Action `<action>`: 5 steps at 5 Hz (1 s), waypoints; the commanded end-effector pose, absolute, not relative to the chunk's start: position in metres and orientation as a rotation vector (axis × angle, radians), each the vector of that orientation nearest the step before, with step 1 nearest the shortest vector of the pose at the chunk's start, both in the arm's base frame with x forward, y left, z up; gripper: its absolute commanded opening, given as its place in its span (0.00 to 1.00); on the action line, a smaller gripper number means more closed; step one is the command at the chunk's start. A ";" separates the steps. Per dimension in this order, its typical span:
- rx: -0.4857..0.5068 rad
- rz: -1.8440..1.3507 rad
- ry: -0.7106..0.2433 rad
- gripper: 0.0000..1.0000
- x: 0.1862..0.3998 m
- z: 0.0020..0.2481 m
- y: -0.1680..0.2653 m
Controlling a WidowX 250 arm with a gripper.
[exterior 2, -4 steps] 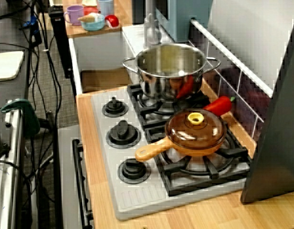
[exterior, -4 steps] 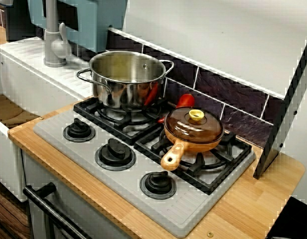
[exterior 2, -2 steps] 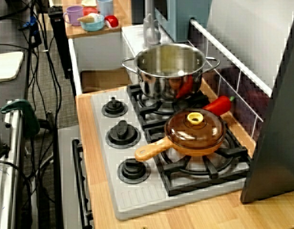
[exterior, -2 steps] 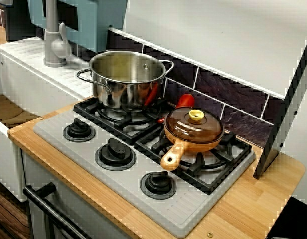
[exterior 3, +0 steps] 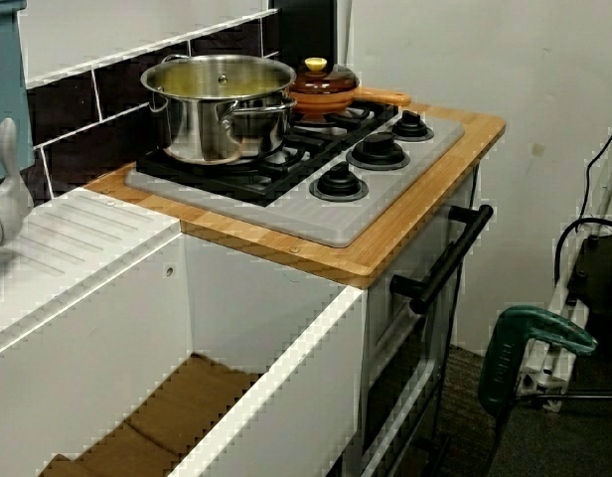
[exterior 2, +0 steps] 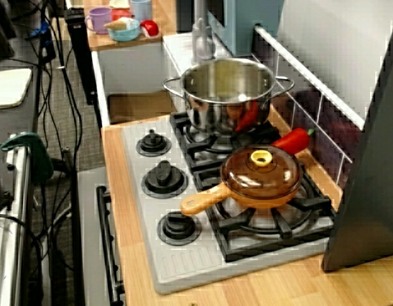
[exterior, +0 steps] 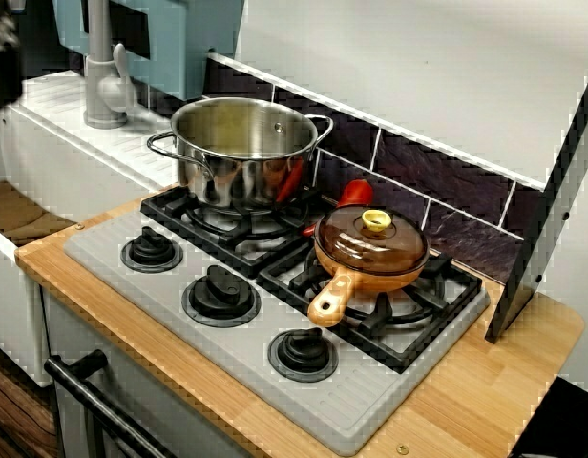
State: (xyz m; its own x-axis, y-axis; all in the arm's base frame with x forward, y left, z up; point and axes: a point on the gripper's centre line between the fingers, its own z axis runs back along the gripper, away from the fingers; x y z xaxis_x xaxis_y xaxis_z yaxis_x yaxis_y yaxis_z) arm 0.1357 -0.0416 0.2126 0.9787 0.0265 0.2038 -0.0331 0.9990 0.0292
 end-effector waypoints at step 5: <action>-0.041 -0.123 -0.294 1.00 0.288 0.171 -0.120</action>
State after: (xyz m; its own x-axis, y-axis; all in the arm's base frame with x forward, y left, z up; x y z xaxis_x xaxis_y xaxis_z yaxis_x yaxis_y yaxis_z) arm 0.2824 -0.1191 0.1572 0.9614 -0.1186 0.2485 0.1265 0.9918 -0.0162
